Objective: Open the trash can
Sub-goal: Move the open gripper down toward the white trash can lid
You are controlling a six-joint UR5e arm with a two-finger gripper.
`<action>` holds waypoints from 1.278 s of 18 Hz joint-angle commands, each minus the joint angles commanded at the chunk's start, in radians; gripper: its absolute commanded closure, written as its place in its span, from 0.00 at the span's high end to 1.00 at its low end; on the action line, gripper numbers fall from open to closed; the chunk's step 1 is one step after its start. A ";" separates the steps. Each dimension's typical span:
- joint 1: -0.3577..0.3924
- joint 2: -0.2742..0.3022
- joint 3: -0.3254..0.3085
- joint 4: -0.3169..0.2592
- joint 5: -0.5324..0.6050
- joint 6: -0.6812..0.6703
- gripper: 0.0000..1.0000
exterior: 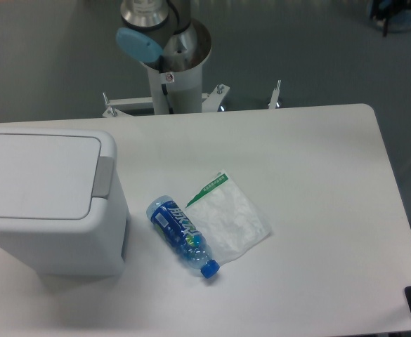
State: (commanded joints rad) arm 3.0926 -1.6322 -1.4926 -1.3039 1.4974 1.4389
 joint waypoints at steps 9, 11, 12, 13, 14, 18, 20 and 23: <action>-0.038 0.006 -0.035 -0.002 -0.147 -0.099 1.00; -0.049 0.006 -0.040 -0.002 -0.241 -0.196 1.00; -0.055 0.008 -0.041 0.000 -0.267 -0.242 1.00; -0.064 0.008 -0.040 -0.002 -0.272 -0.286 1.00; -0.086 0.008 -0.040 -0.002 -0.273 -0.326 1.00; -0.184 0.005 -0.041 0.002 -0.273 -0.507 1.00; -0.239 0.000 -0.041 0.005 -0.276 -0.618 1.00; -0.310 -0.008 -0.041 0.006 -0.307 -0.765 1.00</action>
State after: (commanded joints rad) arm 2.7828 -1.6398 -1.5340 -1.2977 1.1904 0.6739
